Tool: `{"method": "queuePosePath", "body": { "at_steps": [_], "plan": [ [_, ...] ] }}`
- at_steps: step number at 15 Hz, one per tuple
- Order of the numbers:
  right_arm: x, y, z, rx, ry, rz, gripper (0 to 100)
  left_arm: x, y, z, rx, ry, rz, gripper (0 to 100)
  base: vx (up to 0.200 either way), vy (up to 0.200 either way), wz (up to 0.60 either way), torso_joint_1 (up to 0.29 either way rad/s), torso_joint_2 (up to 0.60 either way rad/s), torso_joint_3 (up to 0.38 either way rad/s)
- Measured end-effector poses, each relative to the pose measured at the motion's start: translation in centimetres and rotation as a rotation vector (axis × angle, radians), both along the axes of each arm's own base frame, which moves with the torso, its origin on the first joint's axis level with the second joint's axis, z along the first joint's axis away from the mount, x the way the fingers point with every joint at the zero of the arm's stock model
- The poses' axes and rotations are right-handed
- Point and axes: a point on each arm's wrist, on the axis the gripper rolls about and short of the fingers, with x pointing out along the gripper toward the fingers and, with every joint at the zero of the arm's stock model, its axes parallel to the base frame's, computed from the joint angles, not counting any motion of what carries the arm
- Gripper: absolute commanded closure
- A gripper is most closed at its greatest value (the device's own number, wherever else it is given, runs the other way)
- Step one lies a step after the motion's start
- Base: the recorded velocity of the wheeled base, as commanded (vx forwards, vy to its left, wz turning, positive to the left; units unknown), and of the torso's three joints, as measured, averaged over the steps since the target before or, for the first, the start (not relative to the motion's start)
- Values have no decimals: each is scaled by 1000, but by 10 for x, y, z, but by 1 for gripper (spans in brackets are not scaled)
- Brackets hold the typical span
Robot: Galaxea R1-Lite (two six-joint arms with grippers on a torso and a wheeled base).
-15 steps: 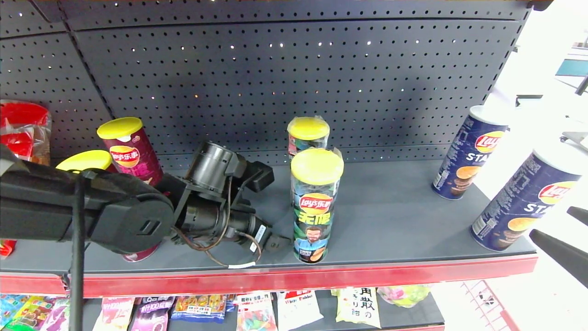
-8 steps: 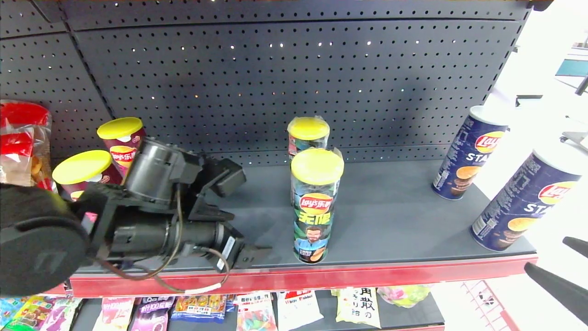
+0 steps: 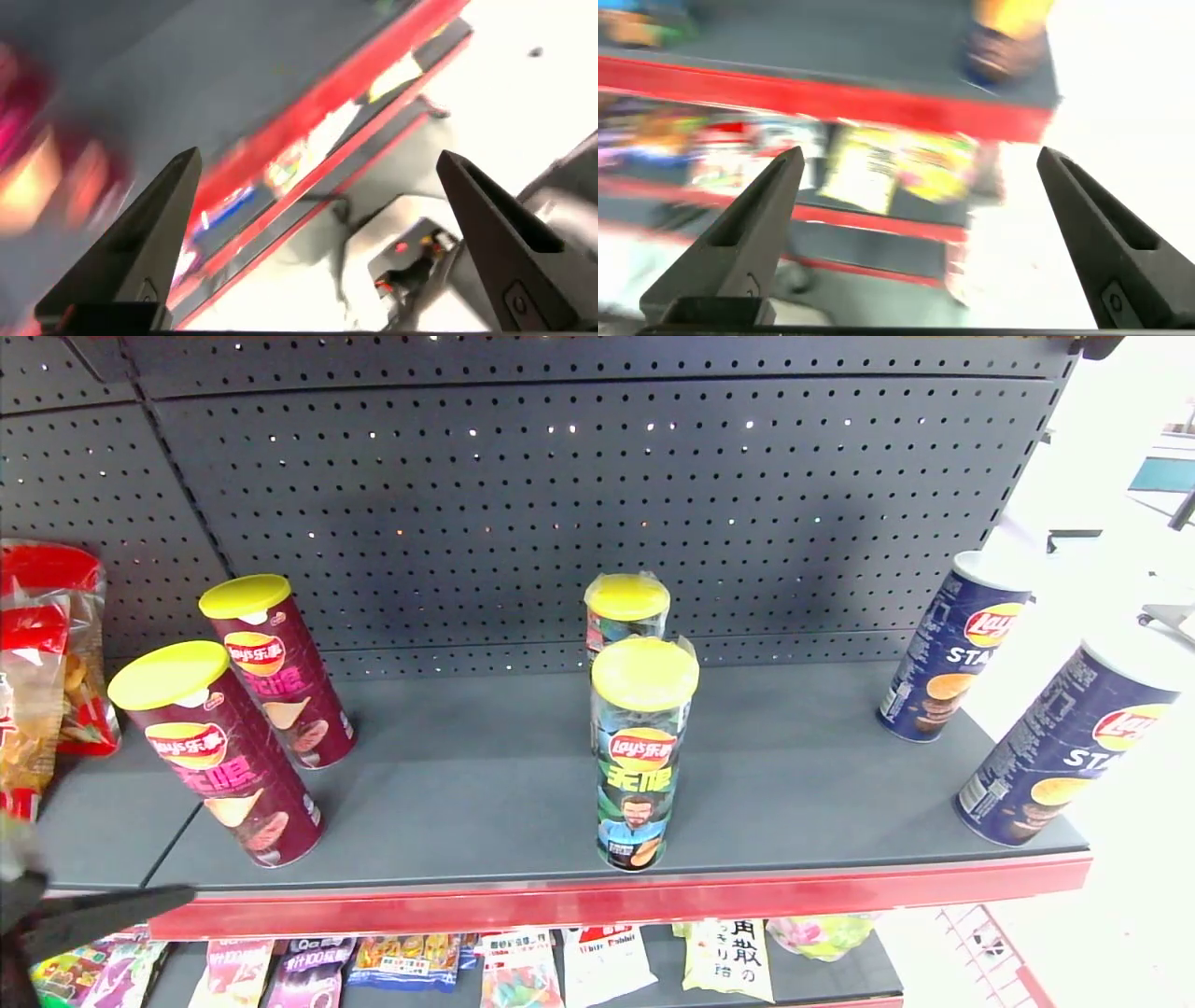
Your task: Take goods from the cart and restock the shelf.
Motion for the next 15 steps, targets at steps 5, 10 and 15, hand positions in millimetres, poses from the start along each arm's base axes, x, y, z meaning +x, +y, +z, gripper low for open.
{"method": "queuePosePath", "body": {
  "at_steps": [5,10,15],
  "plan": [
    [-34,-7,-1,-33,-64,-175,0,-101,60,-33,5,-30,393,0,0,0,0,0,0,0],
    [-34,-5,-35,-65,-11,-258,0,-124,58,-72,-160,-70,592,0,0,0,0,0,0,0],
    [-18,1,-43,56,-182,-83,0,-82,45,-87,-462,-403,441,0,0,0,0,0,0,0]
  ]
}}
